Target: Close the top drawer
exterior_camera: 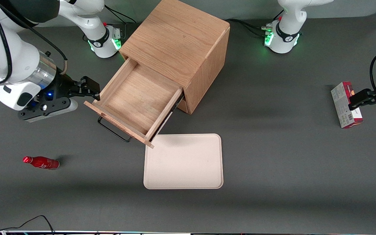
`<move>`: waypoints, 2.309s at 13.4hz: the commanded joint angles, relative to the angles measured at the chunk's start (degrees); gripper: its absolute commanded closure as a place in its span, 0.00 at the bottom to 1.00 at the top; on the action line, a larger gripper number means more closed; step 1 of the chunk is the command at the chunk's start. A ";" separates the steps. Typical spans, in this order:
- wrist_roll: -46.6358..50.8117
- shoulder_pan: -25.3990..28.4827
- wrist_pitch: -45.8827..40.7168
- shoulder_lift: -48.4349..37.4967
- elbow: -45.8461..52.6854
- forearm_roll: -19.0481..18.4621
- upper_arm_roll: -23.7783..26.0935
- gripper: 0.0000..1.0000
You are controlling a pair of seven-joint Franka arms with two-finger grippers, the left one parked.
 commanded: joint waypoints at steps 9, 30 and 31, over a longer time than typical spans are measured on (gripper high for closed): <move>1.32 0.19 -1.13 0.11 1.78 -1.35 0.29 0.00; -40.16 -0.25 -1.39 0.46 2.13 -3.31 0.47 0.00; -40.69 -0.52 -1.92 0.63 2.05 -0.15 0.03 0.00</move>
